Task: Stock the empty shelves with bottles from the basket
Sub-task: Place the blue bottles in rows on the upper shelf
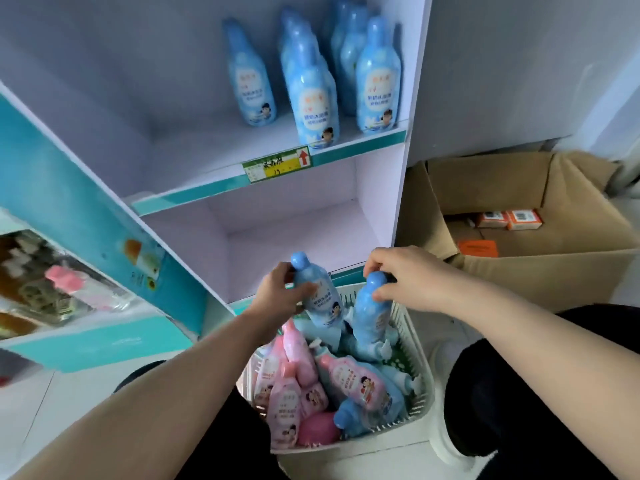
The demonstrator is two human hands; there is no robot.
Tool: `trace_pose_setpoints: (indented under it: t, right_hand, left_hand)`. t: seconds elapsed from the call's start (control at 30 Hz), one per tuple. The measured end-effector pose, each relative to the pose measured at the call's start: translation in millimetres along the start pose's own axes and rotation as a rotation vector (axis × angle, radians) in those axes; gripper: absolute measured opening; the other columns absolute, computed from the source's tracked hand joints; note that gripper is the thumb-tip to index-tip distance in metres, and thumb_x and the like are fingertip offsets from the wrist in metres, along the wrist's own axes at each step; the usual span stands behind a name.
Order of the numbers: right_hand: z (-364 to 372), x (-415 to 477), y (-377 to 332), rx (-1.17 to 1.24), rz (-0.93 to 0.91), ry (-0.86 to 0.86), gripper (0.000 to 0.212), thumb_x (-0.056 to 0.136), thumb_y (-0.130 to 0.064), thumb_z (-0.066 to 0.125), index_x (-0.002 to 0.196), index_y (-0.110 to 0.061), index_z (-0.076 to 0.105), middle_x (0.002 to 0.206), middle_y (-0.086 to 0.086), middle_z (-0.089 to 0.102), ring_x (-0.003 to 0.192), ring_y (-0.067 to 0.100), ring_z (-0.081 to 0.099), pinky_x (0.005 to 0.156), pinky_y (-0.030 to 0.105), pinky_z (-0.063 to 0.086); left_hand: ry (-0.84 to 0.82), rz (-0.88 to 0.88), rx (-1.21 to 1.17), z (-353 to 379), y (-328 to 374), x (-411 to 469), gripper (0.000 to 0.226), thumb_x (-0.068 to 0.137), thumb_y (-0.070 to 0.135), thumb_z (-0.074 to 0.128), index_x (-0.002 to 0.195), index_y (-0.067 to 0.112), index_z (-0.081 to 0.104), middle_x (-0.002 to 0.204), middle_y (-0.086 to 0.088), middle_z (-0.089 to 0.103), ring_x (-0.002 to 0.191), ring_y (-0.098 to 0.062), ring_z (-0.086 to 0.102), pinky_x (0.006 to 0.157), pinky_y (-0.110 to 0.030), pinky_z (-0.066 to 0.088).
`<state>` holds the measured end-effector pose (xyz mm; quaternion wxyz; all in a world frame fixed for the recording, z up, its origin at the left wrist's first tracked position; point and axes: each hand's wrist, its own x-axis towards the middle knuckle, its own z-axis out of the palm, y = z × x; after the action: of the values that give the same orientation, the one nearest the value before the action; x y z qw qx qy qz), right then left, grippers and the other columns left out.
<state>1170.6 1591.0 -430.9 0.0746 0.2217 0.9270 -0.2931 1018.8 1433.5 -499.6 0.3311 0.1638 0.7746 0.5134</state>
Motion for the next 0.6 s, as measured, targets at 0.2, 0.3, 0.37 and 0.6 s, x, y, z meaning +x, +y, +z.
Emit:
trace_pose_setpoints:
  t: [0.2,0.3,0.37,0.6]
  right_hand:
    - [-27,-21,-48,0.226,-0.136,0.342,0.031,0.084,-0.015,0.067,0.112,-0.026,0.058,0.111,-0.013,0.062,0.103,0.008,0.059,0.084,0.025,0.044]
    - [-44,-28,-66,0.323,-0.172,0.493,0.029,0.084,-0.016,0.067,0.11,-0.024,0.056,0.112,-0.01,0.064,0.101,0.01,0.06,0.083,0.023,0.043]
    - [-56,-28,-78,0.369,-0.206,0.566,0.026,0.084,-0.016,0.067,0.107,-0.024,0.058,0.108,-0.01,0.066,0.101,0.012,0.061,0.089,0.031,0.047]
    - [-84,-8,-96,0.383,-0.248,0.658,0.028,0.087,-0.019,0.065,0.114,-0.025,0.06,0.114,-0.008,0.066,0.108,0.014,0.058,0.091,0.032,0.047]
  left_hand:
    - [0.082,0.294,-0.03,-39,65,-38,0.034,0.087,-0.001,0.063,0.111,0.019,0.05,0.114,-0.004,0.061,0.097,-0.022,0.063,0.084,-0.042,0.056]
    - [0.151,0.43,-0.068,-54,101,-49,0.034,0.087,-0.002,0.062,0.111,0.02,0.051,0.111,-0.003,0.063,0.097,-0.021,0.063,0.087,-0.045,0.055]
    - [0.194,0.503,-0.099,-64,127,-52,0.031,0.089,0.0,0.061,0.105,0.025,0.051,0.108,-0.002,0.063,0.095,-0.022,0.064,0.086,-0.047,0.055]
    - [0.379,0.608,-0.062,-79,199,-14,0.031,0.09,0.004,0.061,0.113,0.02,0.047,0.114,-0.001,0.061,0.097,-0.018,0.062,0.091,-0.043,0.053]
